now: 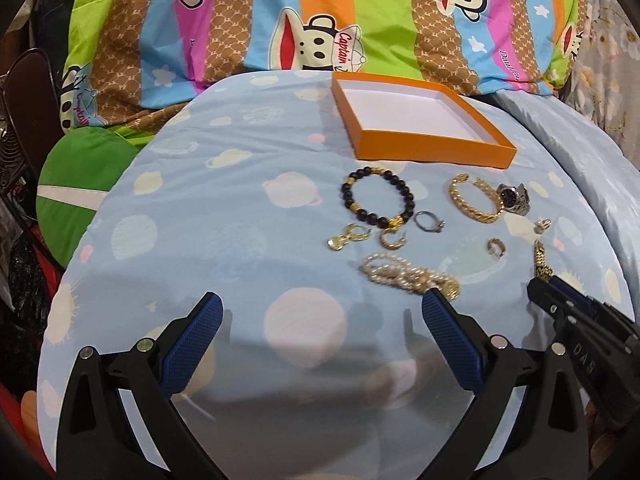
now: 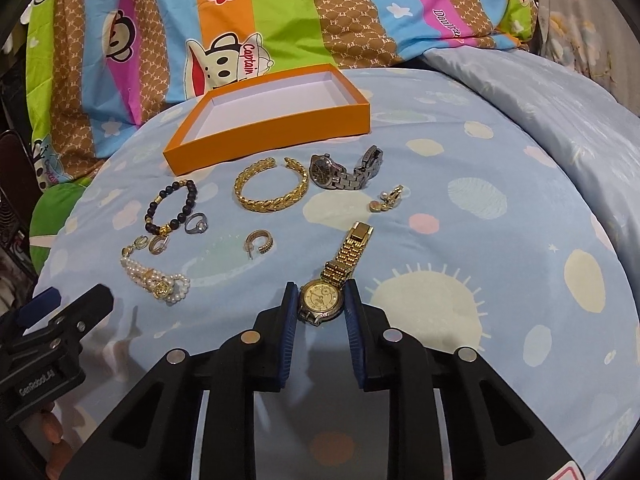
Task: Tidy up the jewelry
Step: 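Grasp the gold bracelet watch with the right tool while the left tool grasps the pearl bracelet, then carry both held pieces into the orange box and open both tools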
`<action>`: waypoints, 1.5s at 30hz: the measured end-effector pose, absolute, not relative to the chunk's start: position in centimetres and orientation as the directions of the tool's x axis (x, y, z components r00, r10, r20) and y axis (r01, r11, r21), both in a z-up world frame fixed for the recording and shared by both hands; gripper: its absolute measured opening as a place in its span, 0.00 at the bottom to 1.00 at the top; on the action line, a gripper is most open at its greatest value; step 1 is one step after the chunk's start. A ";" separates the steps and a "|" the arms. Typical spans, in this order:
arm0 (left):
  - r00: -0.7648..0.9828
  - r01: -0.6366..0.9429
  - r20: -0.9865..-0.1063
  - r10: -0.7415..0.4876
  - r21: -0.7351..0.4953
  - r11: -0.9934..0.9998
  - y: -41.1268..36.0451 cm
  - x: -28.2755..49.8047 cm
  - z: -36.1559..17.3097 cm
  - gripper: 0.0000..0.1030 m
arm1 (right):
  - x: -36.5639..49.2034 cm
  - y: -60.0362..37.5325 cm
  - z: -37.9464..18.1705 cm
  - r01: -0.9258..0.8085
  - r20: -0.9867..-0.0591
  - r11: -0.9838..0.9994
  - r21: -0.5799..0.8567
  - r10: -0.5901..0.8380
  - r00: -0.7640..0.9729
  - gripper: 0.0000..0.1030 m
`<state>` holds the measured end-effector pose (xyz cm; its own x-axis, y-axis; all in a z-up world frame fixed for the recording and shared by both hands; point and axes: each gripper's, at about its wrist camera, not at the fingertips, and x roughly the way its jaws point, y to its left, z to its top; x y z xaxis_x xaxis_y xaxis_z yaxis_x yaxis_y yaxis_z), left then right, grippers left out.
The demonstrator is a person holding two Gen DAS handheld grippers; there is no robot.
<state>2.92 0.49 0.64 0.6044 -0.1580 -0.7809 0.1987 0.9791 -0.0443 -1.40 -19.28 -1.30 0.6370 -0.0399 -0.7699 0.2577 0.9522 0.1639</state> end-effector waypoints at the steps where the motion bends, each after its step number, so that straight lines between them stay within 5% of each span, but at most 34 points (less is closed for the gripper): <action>1: 0.599 0.202 -0.784 -0.166 -0.053 0.978 0.2 3.1 0.6 0.95 | -1.5 -19.4 -1.2 0.256 -0.768 0.952 0.170 -0.035 0.640 0.21; 17: 0.528 0.162 -0.835 -0.156 -0.081 0.983 -2.9 5.4 -0.7 0.94 | -2.8 -21.2 -0.5 0.264 -0.742 0.943 0.201 -0.029 0.669 0.21; 22: 0.541 0.165 -0.833 -0.113 -0.027 0.986 -3.8 5.2 -1.1 0.86 | -3.0 -21.2 -0.4 0.255 -0.742 0.946 0.202 -0.022 0.670 0.21; 25: 0.551 0.196 -0.825 -0.125 -0.018 0.980 -3.8 4.7 -1.0 0.77 | -3.2 -21.3 -0.3 0.252 -0.739 0.944 0.212 -0.014 0.674 0.21; 30: 0.552 0.258 -0.815 -0.177 -0.035 0.965 -3.5 3.8 -0.5 0.36 | -3.6 -21.2 0.4 0.244 -0.728 0.944 0.223 -0.005 0.685 0.21; 33: 0.538 0.282 -0.818 -0.204 -0.053 0.958 -3.3 3.5 -0.3 0.20 | -3.8 -21.2 0.9 0.238 -0.721 0.942 0.235 0.005 0.693 0.21; 45: 0.566 0.315 -0.784 -0.255 -0.080 0.946 -2.4 3.0 2.4 0.11 | -3.9 -20.9 3.9 0.202 -0.676 0.944 0.259 0.028 0.736 0.21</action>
